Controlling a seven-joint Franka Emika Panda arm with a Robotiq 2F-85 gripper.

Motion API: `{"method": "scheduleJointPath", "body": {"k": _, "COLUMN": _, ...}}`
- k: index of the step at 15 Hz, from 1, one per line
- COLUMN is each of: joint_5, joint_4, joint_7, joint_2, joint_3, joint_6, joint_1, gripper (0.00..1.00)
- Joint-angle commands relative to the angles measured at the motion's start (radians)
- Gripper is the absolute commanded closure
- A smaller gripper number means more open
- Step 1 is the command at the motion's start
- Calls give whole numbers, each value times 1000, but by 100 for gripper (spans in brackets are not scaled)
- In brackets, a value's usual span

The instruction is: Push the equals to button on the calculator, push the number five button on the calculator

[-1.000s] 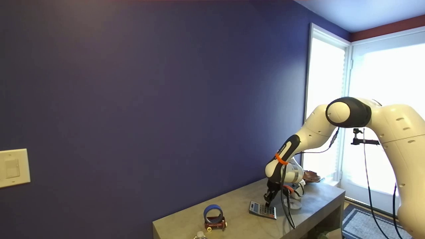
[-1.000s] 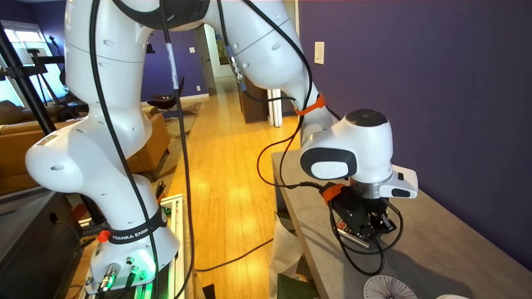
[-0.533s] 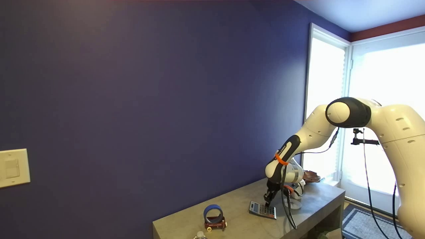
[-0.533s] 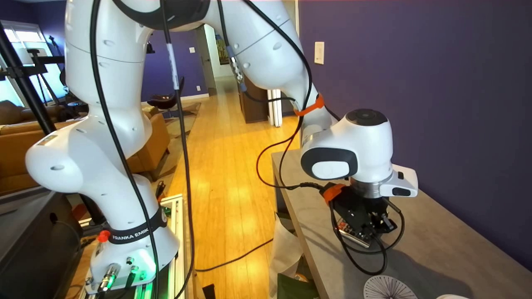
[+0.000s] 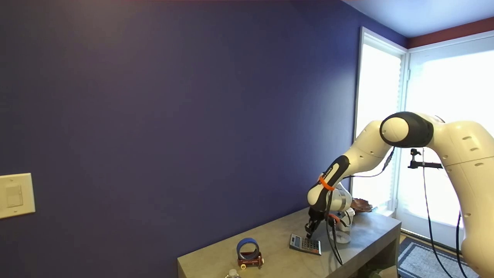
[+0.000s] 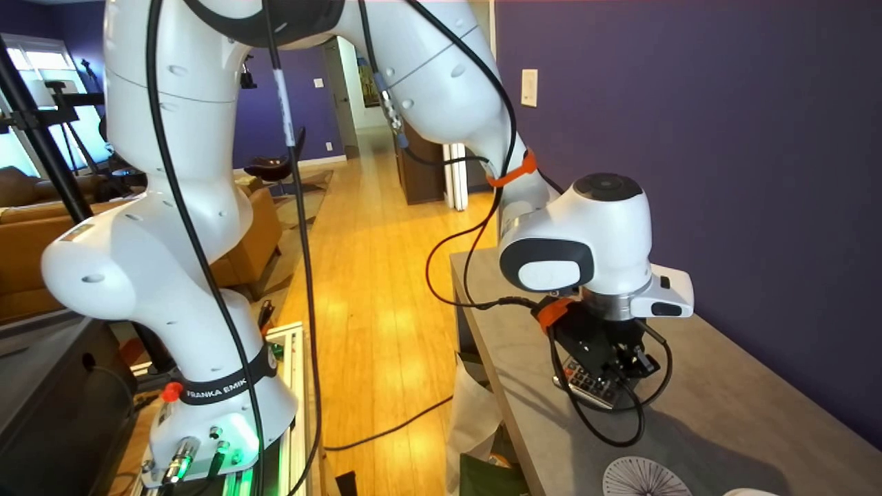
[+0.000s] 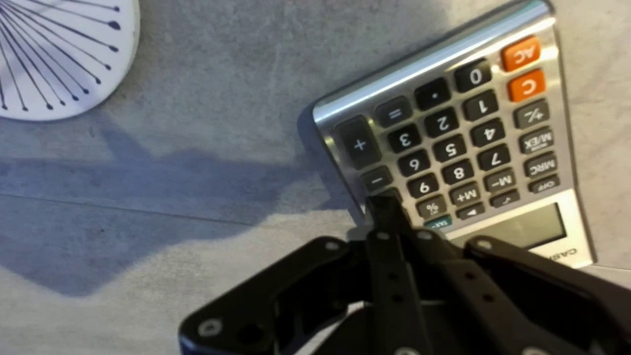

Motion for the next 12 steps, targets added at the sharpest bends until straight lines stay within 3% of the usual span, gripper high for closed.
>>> {"method": "scheduleJointPath", "body": {"k": 1, "joint_5": -14, "joint_4": -43, "joint_7": 2, "joint_2": -55, "joint_3": 22, "joint_6": -22, "joint_1": -18, "gripper": 100}}
{"method": "scheduleJointPath", "body": {"k": 7, "joint_5": -18, "joint_4": -68, "joint_7": 9, "joint_2": -66, "joint_3": 9, "joint_6": -48, "joint_1": -1, "gripper": 100}}
{"method": "scheduleJointPath", "body": {"k": 12, "joint_5": 11, "joint_4": -76, "joint_7": -15, "joint_2": -54, "joint_3": 47, "joint_6": -32, "joint_1": -20, "gripper": 100}}
